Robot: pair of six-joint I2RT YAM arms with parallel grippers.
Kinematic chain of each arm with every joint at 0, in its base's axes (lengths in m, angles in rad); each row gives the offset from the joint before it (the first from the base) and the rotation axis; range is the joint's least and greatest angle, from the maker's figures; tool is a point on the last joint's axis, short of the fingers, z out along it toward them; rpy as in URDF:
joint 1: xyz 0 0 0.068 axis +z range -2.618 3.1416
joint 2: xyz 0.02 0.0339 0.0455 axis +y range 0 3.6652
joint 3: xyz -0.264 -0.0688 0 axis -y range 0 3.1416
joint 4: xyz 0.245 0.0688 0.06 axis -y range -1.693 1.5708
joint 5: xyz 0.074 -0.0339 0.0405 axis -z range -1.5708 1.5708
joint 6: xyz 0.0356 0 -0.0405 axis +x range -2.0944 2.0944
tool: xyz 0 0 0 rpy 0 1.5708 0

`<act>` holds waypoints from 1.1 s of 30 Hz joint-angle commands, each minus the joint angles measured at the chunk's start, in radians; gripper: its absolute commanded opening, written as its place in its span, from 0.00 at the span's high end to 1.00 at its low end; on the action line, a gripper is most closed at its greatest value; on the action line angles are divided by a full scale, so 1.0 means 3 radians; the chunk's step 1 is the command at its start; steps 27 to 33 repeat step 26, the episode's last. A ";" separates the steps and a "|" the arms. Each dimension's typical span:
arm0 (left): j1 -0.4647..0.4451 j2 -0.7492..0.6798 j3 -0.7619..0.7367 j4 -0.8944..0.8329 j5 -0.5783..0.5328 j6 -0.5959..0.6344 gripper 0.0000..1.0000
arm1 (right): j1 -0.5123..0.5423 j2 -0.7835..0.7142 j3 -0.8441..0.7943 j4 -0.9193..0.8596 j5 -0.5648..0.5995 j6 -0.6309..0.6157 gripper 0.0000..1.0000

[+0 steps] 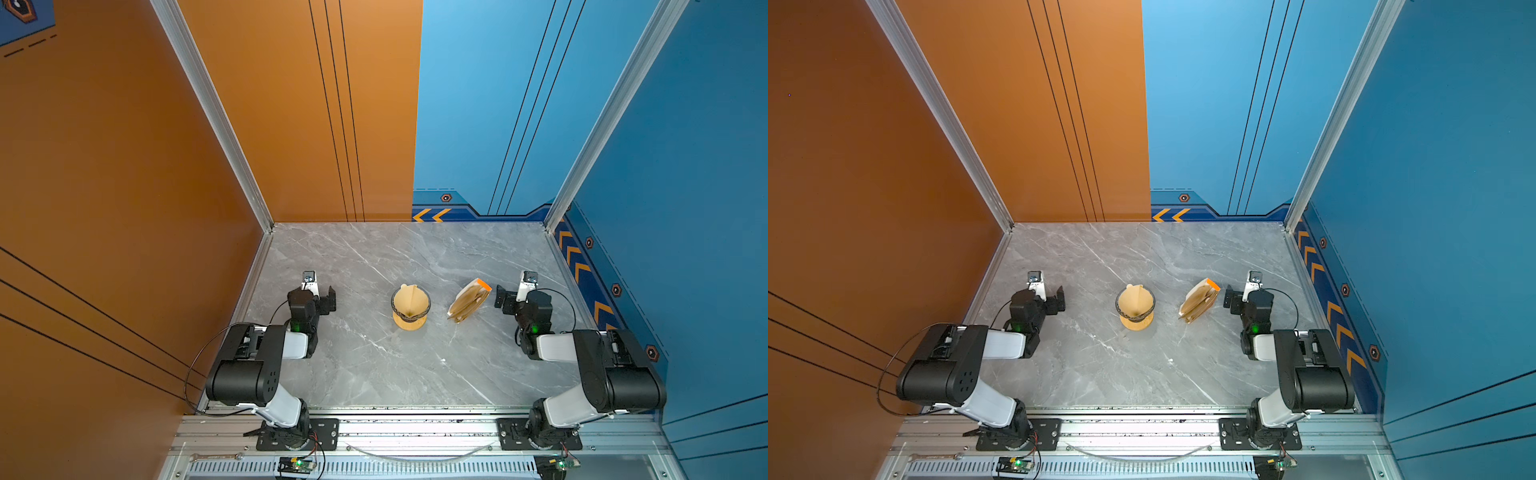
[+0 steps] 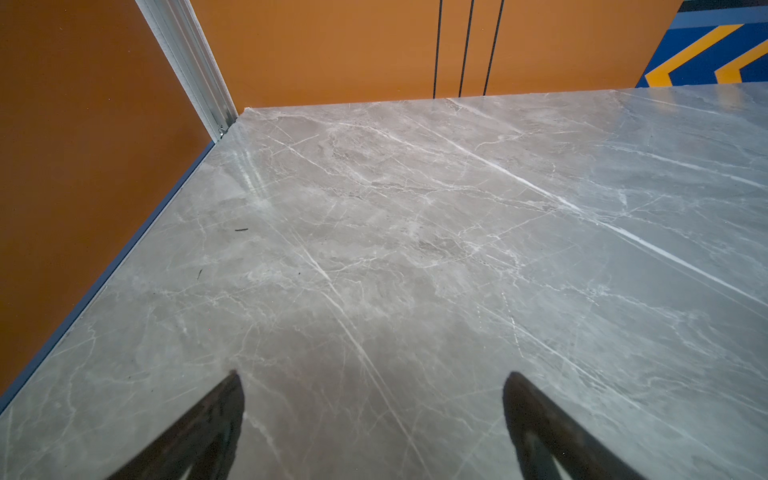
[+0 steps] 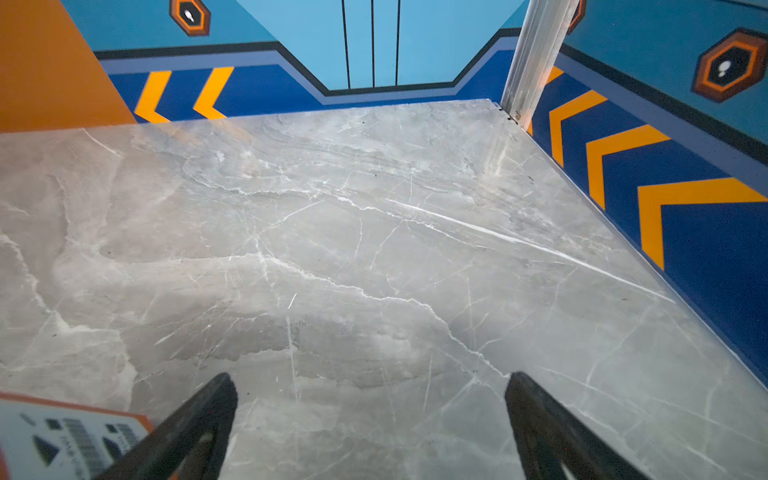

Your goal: Place the coffee filter in the dripper

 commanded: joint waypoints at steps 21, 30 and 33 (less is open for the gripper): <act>-0.0031 -0.0017 0.0034 -0.0022 0.0024 0.0006 0.02 | 0.0148 0.0026 0.0160 -0.0192 0.0075 -0.0040 0.00; -0.0021 -0.0033 0.0022 -0.0022 0.0043 0.0002 0.02 | 0.0148 0.0026 0.0163 -0.0191 0.0074 -0.0040 0.00; -0.0021 -0.0033 0.0022 -0.0022 0.0043 0.0002 0.02 | 0.0148 0.0026 0.0163 -0.0191 0.0074 -0.0040 0.00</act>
